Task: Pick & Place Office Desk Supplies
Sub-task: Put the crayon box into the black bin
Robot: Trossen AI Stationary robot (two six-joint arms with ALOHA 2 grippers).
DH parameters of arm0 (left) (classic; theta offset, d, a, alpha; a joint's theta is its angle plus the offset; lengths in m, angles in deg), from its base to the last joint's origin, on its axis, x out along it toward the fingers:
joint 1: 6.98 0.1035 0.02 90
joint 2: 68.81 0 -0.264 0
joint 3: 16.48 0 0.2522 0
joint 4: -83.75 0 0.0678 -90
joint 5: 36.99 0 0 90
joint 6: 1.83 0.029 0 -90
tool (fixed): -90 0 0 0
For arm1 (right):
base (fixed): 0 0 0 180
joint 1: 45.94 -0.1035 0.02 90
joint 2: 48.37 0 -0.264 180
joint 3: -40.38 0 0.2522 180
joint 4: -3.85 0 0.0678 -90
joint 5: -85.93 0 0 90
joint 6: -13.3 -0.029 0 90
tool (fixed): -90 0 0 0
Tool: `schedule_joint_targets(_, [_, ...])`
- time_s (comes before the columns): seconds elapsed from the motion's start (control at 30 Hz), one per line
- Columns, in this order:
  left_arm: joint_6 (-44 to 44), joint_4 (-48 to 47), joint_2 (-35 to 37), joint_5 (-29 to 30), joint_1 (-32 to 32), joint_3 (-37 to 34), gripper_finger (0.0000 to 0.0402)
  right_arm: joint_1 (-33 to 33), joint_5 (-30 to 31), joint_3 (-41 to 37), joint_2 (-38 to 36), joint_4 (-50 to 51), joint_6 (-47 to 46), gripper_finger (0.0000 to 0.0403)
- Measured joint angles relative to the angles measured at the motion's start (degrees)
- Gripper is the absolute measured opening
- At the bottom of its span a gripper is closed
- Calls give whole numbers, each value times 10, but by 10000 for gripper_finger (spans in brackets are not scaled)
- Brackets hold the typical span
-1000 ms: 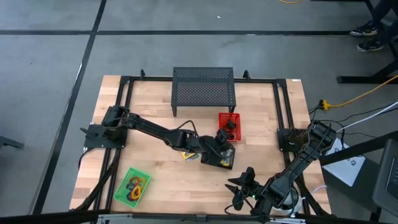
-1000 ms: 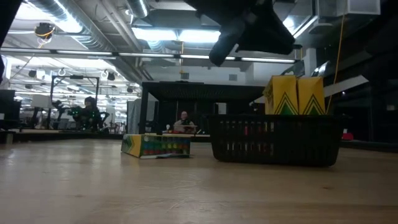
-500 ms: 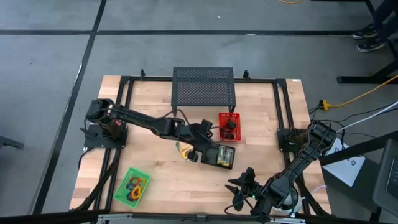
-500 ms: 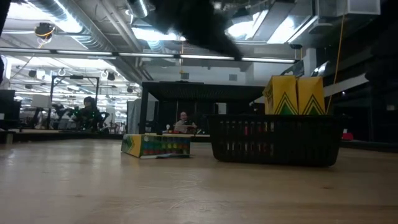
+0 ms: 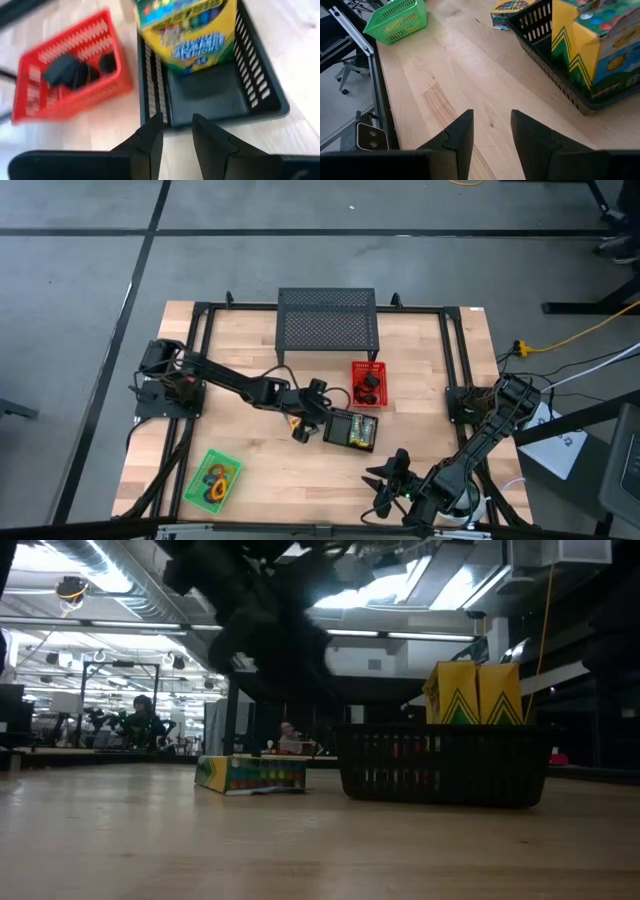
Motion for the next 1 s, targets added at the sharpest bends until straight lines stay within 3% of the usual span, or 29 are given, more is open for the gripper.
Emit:
schedule_joint_targets(0.13, [-74,-87,4,15,-13,-1,102,0,-4,0,0,0,0,132])
schedule_joint_targets(0.2, [-86,-127,4,53,-32,-3,102,0,-4,0,0,0,0,132])
schedule_joint_targets(0.33, [-73,-130,5,125,-69,-24,102,0,-4,0,2,1,0,132])
schedule_joint_targets(0.57, [-138,-139,10,175,-104,-48,102,1,-2,0,2,1,0,132])
schedule_joint_targets(0.83, [-175,-161,12,319,-159,-66,102,1,-1,0,3,1,0,132])
schedule_joint_targets(1.0, [-183,-172,36,360,-186,-65,102,1,1,0,3,1,-1,132])
